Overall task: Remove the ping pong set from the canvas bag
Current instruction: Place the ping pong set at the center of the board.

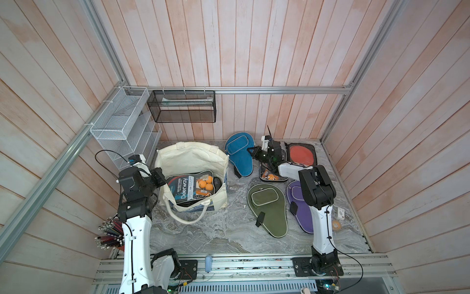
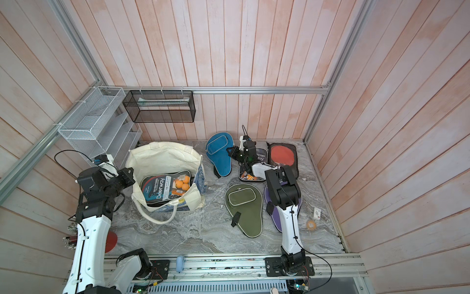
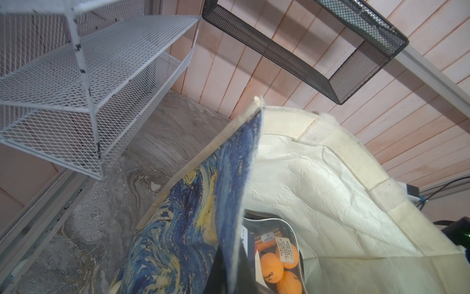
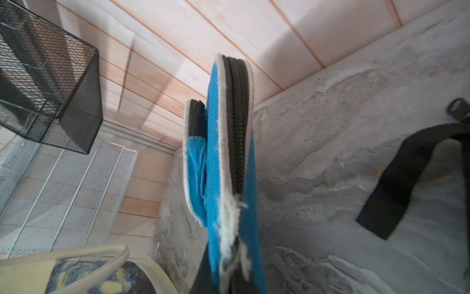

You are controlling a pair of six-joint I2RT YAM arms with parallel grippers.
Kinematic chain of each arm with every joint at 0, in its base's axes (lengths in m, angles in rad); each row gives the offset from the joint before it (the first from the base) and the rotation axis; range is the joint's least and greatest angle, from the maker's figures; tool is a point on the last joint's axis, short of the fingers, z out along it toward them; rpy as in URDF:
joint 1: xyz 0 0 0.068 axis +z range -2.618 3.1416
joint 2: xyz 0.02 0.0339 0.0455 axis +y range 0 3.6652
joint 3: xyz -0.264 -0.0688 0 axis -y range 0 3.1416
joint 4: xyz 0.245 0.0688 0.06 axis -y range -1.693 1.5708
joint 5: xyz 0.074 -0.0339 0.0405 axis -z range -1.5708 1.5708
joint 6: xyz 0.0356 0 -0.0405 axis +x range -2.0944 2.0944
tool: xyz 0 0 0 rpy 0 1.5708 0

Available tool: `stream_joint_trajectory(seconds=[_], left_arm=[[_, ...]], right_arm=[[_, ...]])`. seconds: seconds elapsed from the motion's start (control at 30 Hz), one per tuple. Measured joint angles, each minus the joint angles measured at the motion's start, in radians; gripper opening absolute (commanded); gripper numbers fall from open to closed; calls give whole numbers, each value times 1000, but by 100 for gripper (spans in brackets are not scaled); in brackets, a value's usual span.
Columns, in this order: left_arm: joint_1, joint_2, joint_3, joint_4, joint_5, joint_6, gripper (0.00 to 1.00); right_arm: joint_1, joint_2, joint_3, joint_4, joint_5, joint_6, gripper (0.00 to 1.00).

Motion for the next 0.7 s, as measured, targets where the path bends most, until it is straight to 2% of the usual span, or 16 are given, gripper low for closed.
stream_joint_trajectory(seconds=[0.23,0.43,0.63,0.7], left_arm=[[-1,4,-17,27,35,-10,0],[-1,8,-24,45,50,-18,0],[-1,9,-32,63,54,-26,0],[-1,11,-35,70,59,-33,0]], right_arm=[[8,35,0,19,80,30,0],[20,55,-10,37,89,55,0],[28,40,-93,36,89,47,0],[28,36,-108,23,89,43,6]])
